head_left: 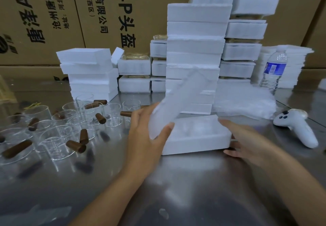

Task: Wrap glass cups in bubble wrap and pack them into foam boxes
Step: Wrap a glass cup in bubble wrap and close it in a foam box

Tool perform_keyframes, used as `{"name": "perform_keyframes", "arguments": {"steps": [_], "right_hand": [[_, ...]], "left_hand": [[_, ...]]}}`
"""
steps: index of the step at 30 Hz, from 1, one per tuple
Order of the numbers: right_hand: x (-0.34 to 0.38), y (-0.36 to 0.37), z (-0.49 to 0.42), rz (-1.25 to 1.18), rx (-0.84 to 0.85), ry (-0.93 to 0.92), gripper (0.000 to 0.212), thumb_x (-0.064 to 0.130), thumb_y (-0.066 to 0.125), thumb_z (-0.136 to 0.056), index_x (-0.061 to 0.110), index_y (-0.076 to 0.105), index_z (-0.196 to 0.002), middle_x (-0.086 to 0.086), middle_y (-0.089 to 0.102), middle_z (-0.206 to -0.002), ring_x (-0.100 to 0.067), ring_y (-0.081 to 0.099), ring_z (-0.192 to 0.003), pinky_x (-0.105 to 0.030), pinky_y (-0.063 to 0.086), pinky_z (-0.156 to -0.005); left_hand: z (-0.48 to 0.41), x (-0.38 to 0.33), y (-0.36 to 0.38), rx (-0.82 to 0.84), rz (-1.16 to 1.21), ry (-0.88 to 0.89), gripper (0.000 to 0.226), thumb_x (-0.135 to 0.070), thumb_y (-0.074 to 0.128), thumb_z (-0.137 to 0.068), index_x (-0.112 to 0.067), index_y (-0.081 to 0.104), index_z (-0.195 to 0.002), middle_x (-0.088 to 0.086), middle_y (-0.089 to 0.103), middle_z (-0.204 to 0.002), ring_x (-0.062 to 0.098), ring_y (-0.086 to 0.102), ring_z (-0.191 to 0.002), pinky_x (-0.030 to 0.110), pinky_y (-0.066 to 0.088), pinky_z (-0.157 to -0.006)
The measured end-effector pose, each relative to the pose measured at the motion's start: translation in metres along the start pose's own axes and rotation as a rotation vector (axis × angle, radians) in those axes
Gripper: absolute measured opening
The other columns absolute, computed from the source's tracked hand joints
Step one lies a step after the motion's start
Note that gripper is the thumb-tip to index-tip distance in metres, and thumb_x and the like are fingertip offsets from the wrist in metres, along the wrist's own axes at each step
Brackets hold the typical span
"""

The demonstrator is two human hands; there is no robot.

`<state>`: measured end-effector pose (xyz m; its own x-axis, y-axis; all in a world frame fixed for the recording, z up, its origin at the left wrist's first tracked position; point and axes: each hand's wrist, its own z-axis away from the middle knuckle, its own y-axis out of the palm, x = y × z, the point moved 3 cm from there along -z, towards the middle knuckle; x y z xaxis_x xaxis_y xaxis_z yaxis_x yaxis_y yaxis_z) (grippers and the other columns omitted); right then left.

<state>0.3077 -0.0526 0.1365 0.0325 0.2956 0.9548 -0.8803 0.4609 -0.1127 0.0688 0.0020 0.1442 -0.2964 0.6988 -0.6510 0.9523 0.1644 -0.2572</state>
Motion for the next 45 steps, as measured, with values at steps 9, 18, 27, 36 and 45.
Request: {"name": "perform_keyframes", "arguments": {"steps": [9,18,27,36,45], "right_hand": [[0.002,-0.014,-0.011,0.112,-0.266,-0.125,0.045,0.024,0.058,-0.085,0.007,0.051,-0.126,-0.019,0.058,-0.116,-0.033,0.060,-0.087,-0.039,0.051,-0.070],[0.003,-0.026,-0.012,0.203,-0.453,-0.193,0.035,0.026,0.049,-0.092,0.009,0.053,-0.123,-0.010,0.055,-0.102,-0.019,0.050,-0.068,-0.027,0.039,-0.052],[0.004,-0.026,-0.012,0.273,-0.461,-0.217,0.016,0.019,0.046,-0.093,0.011,0.052,-0.105,-0.003,0.050,-0.088,-0.020,0.047,-0.076,-0.029,0.034,-0.058],[0.006,-0.020,-0.004,0.470,-0.451,-0.219,0.030,0.014,0.047,-0.091,-0.012,0.058,-0.103,-0.023,0.060,-0.105,-0.038,0.053,-0.095,-0.040,0.044,-0.079],[0.006,-0.016,0.005,0.463,-0.426,-0.236,0.038,0.034,0.050,-0.094,0.000,0.061,-0.107,-0.012,0.064,-0.102,-0.030,0.054,-0.097,-0.036,0.040,-0.086]], "left_hand": [[-0.001,0.016,-0.004,-0.027,0.227,-0.536,0.041,-0.031,0.075,-0.076,-0.032,0.044,-0.104,-0.013,0.060,-0.102,-0.007,0.059,-0.082,0.006,0.043,-0.057],[0.015,0.010,0.004,0.102,0.611,-1.057,0.034,-0.025,0.076,-0.078,-0.009,0.058,-0.103,0.008,0.065,-0.102,0.024,0.070,-0.084,0.029,0.057,-0.052],[0.018,0.004,0.004,0.209,0.782,-1.338,0.040,-0.026,0.063,-0.091,0.000,0.046,-0.116,0.018,0.060,-0.095,0.027,0.070,-0.057,0.031,0.053,-0.041],[0.005,-0.006,0.004,0.203,0.169,-0.401,0.010,-0.023,0.054,-0.093,-0.021,0.054,-0.083,-0.005,0.057,-0.074,0.002,0.054,-0.061,0.020,0.046,-0.056],[0.010,0.008,0.008,0.435,-0.489,0.018,0.039,-0.040,0.047,-0.096,-0.030,0.042,-0.133,-0.009,0.046,-0.133,0.011,0.038,-0.120,0.019,0.019,-0.097]]}}
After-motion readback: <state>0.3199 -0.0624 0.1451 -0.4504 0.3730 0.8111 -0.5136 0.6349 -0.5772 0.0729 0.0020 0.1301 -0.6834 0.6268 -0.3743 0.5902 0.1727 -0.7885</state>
